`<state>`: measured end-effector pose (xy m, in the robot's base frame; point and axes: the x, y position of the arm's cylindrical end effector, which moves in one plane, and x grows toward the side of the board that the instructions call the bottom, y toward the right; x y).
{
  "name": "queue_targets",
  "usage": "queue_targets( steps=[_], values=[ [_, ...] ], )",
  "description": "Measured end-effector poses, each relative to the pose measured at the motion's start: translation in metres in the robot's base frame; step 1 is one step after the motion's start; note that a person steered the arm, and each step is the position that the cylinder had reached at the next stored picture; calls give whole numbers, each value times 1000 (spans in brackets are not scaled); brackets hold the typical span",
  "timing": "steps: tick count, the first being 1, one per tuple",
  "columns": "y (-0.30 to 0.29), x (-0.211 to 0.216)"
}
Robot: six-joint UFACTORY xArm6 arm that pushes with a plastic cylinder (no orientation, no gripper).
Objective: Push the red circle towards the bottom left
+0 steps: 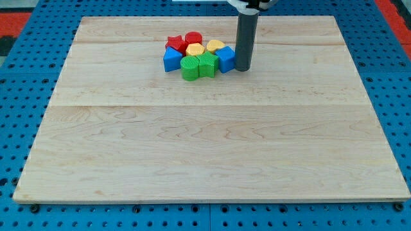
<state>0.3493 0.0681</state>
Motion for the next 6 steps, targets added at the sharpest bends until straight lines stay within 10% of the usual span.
queue_targets(
  steps=[3,6],
  values=[
    [22,-62],
    [-118,-107]
  ],
)
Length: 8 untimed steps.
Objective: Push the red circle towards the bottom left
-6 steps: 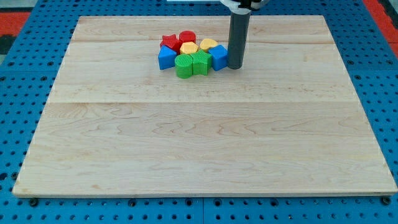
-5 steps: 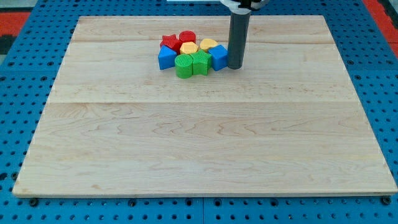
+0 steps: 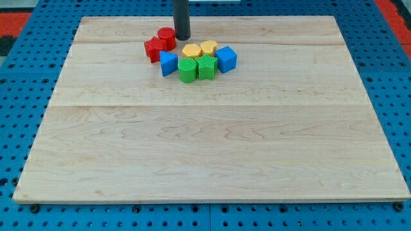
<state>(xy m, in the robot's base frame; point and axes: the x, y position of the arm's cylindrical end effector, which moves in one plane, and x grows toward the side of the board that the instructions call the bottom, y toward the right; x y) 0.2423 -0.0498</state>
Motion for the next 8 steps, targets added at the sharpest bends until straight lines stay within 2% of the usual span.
queue_targets(
  steps=[1,2,3,4,5,7,8],
  values=[
    [-21,-19],
    [-33,79],
    [-14,88],
    [-18,84],
    [-50,131],
    [-60,88],
    [-94,103]
  ],
)
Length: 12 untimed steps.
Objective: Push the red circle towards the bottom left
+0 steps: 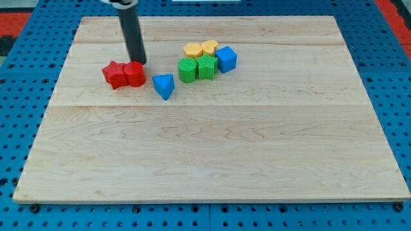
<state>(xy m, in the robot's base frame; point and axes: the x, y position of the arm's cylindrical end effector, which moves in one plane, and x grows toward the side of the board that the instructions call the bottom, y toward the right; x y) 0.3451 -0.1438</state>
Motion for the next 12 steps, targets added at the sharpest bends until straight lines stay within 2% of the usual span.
queue_targets(
  steps=[2,3,4,5,6,7,8,10,11,12],
  values=[
    [12,104],
    [77,116],
    [48,145],
    [6,144],
    [10,108],
    [-22,106],
    [-40,153],
    [41,195],
    [-18,204],
    [-30,203]
  ],
)
